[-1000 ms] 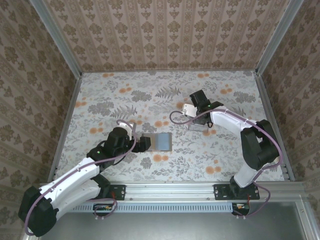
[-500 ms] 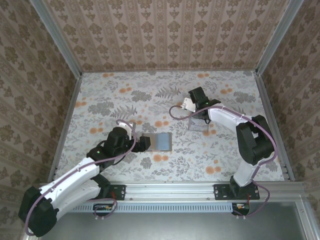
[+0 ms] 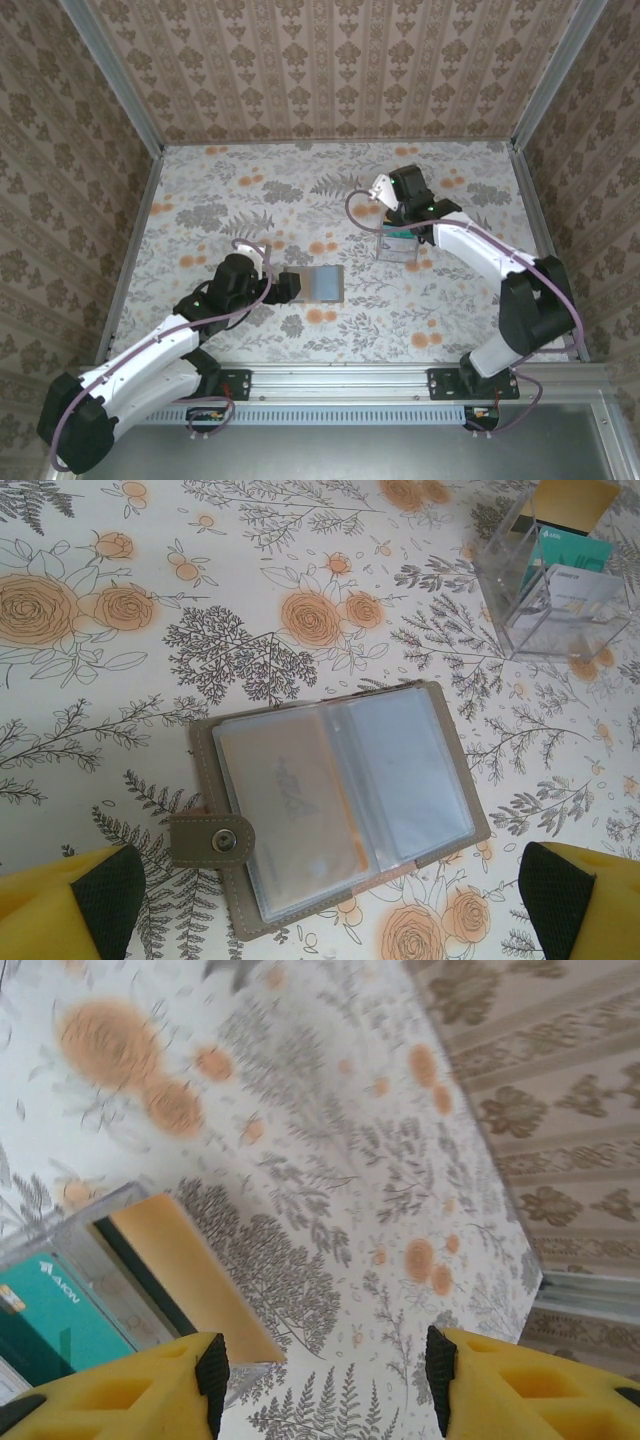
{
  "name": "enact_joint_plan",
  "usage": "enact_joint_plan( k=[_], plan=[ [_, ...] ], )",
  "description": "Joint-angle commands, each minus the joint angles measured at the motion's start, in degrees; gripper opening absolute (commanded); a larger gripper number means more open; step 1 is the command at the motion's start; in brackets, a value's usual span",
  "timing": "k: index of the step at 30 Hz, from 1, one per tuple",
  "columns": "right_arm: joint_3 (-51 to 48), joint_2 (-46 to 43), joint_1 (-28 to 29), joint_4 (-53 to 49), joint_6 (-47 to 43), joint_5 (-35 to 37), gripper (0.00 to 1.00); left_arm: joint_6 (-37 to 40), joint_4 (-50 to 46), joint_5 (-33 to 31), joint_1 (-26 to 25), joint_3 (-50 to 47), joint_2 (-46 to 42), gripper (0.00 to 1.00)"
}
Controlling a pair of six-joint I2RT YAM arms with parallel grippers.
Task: Take the credit cards out of the card holder
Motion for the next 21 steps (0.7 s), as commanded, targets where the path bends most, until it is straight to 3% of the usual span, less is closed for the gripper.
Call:
enact_joint_plan(
  k=[1,8,13,17,21],
  plan=[
    [-1.5,-5.2,1.6,-1.8,12.0,-1.0,0.58,0.2,-0.7,-0.8,0.5,-0.6,-0.1,0.99],
    [-5.2,-13.3,5.8,-3.1,37.9,-7.8,0.53,0.7,2.3,-0.8,0.6,-2.3,0.2,0.93],
    [-7.6,-14.5,9.5,-5.8,55.8,-8.2,0.47,-0.5,5.1,1.5,0.6,-3.7,1.6,0.87],
    [-11.2,-13.9,13.6,-4.0,64.0,-9.1,0.46,-2.6,6.1,2.2,-0.2,-4.3,1.9,0.79],
    [-17.2,-12.9,16.1,2.0,71.4,-11.4,0.37,-5.0,6.0,0.2,-1.7,-4.6,2.2,0.7]
  ],
)
